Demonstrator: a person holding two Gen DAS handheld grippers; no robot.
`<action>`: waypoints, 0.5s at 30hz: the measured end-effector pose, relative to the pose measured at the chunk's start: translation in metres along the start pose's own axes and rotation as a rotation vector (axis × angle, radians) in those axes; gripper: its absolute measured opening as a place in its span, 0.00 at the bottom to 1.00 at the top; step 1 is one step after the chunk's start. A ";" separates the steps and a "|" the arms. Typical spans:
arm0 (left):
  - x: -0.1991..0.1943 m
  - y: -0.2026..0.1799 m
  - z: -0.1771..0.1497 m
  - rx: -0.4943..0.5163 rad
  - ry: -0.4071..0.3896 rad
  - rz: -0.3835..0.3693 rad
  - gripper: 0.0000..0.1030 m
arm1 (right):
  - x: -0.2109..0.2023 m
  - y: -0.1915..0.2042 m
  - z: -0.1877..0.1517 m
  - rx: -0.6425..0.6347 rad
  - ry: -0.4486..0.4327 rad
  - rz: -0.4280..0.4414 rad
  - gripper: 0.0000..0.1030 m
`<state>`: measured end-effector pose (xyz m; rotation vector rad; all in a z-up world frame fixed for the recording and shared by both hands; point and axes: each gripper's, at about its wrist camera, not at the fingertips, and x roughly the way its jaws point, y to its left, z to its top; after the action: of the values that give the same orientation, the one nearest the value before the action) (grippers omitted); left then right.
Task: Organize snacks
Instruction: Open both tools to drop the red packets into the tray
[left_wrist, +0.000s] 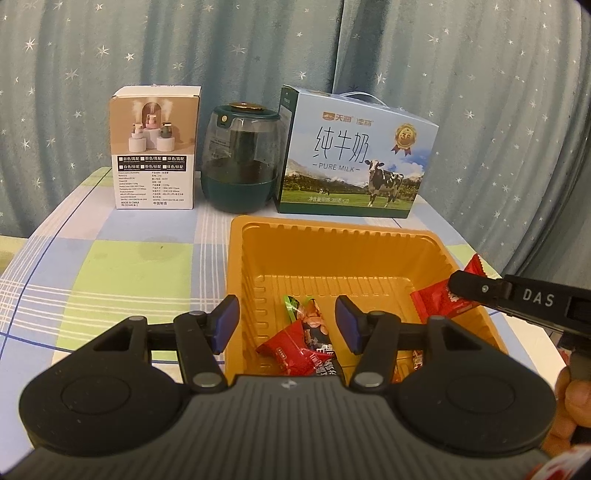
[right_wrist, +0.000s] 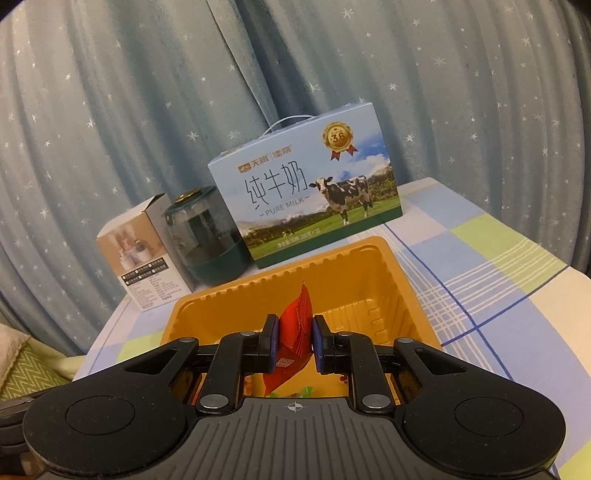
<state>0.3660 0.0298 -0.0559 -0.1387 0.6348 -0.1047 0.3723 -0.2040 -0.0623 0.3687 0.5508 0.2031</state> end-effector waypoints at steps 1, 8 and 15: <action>0.000 0.000 0.000 0.002 -0.001 0.001 0.53 | 0.002 0.000 0.000 -0.001 0.001 -0.005 0.19; 0.000 0.003 -0.001 0.002 0.001 0.010 0.54 | 0.001 -0.009 0.002 0.035 -0.016 -0.021 0.70; -0.001 0.001 -0.001 0.011 0.000 0.007 0.54 | -0.006 -0.020 0.008 0.081 -0.050 -0.038 0.70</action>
<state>0.3644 0.0312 -0.0561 -0.1260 0.6346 -0.1014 0.3729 -0.2263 -0.0611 0.4407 0.5173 0.1352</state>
